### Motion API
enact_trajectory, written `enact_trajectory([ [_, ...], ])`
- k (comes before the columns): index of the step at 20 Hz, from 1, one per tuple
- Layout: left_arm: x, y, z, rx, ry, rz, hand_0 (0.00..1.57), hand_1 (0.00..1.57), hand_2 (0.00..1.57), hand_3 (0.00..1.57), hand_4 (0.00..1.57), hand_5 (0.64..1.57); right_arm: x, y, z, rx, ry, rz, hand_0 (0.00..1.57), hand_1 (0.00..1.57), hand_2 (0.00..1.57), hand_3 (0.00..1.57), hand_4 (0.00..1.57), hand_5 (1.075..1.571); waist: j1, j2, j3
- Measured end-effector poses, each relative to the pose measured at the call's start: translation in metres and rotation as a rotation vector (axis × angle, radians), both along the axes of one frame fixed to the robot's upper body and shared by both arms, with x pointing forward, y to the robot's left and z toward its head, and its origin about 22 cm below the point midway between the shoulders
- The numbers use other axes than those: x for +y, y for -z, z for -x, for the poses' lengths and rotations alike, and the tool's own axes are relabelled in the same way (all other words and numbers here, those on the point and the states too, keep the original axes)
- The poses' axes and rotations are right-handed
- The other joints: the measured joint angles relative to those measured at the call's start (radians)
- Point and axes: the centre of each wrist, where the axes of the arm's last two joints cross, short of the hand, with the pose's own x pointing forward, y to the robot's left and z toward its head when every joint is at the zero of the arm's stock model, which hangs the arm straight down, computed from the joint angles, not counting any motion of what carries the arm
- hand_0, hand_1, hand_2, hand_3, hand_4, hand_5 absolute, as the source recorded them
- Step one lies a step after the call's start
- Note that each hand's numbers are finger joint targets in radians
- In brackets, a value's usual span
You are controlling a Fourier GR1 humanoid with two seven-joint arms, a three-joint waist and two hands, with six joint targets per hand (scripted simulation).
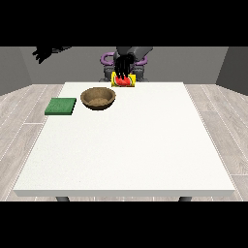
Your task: Pick the cup and pour the ball into the bowl, then pick the bowl and place it on the pad
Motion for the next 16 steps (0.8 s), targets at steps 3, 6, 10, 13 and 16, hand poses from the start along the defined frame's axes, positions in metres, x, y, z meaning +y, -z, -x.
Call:
enact_trajectory([
  [3,-0.007,-0.005,0.003,0.014,0.025,-0.047,0.0,0.0,1.15,1.55,0.86,1.571,0.005,-0.004,-0.004,-0.008,-0.013,-0.001,0.0,0.0,0.0,0.27,0.46,1.57,-0.012,0.005,-0.0001],
  [6,-0.014,-0.01,0.006,0.019,0.051,-0.089,0.0,0.0,1.24,1.57,0.95,1.568,0.01,-0.001,-0.004,-0.014,-0.019,-0.005,0.0,0.0,0.0,0.29,0.47,1.57,-0.018,0.007,-0.0001],
  [10,-0.01,-0.014,0.0,-0.021,0.09,-0.316,1.52,1.52,1.57,1.57,1.21,1.539,0.007,-0.004,-0.008,-0.025,-0.022,-0.018,0.0,0.0,0.0,0.28,0.48,1.571,-0.022,0.018,0.0007],
  [13,-0.007,-0.014,-0.004,-0.038,0.096,-0.499,1.51,1.51,1.57,1.57,1.26,1.509,0.008,-0.004,-0.009,-0.016,-0.029,-0.026,0.0,0.0,0.0,0.27,0.48,1.57,-0.028,0.011,0.0009],
  [16,-0.004,-0.016,-0.008,-0.038,0.099,-0.59,1.52,1.52,1.57,1.57,1.26,1.508,0.007,-0.004,-0.008,-0.015,-0.041,-0.032,0.0,0.0,0.0,0.28,0.47,1.57,-0.032,0.007,0.0004],
])
